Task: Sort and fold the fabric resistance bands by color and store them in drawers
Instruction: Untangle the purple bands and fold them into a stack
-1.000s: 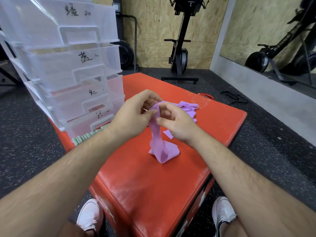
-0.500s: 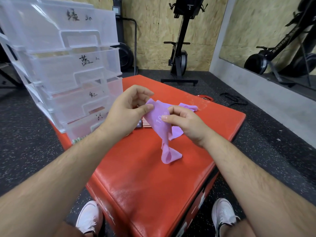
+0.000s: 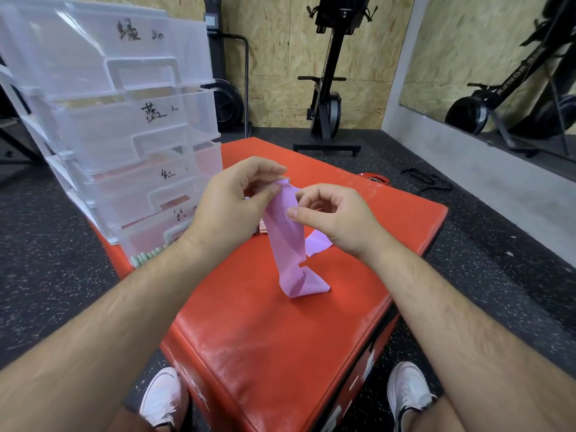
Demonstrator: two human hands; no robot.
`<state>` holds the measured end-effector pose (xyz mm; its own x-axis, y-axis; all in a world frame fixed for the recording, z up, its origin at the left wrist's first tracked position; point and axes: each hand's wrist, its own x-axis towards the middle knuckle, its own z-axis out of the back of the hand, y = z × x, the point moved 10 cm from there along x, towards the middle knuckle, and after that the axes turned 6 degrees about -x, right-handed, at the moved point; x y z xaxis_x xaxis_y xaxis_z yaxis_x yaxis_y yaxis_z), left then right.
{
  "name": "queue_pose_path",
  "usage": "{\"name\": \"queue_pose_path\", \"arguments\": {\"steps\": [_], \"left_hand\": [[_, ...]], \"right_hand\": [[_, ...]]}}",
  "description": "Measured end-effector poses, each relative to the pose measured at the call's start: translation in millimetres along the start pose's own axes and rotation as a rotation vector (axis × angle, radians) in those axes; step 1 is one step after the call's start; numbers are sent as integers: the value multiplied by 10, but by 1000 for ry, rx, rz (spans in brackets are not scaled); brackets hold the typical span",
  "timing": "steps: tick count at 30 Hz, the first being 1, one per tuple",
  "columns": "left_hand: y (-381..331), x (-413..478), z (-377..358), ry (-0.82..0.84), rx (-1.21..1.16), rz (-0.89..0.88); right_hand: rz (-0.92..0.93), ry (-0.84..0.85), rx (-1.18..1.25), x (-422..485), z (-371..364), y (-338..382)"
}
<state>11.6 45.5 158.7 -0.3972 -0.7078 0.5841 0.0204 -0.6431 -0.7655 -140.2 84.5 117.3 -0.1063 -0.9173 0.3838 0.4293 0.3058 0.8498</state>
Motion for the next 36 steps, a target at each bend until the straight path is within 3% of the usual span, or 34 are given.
{"name": "queue_pose_path", "arguments": {"steps": [5,10,12,17,24,33,36], "left_hand": [[-79,-38,-75,53,34,-21],[-74,-16,23,7,-64,-10],[-53,-17,56,-2,-102,11],[-67,-24,121,-32,-184,25],[-18,16,451,-205,-309,56],[542,-59,773,-399,-335,238],[716,-129,790,-423,-320,308]], "right_hand": [[46,66,-14,14,-149,-5],[117,-74,77,39,-81,120],[119,-36,103,53,-122,144],[-28,106,-94,24,-323,-50],[-205,309,-274,-83,-412,-344],[-319,462,-394,-275,-133,-746],[-360,488,-252,-378,-71,-823]]}}
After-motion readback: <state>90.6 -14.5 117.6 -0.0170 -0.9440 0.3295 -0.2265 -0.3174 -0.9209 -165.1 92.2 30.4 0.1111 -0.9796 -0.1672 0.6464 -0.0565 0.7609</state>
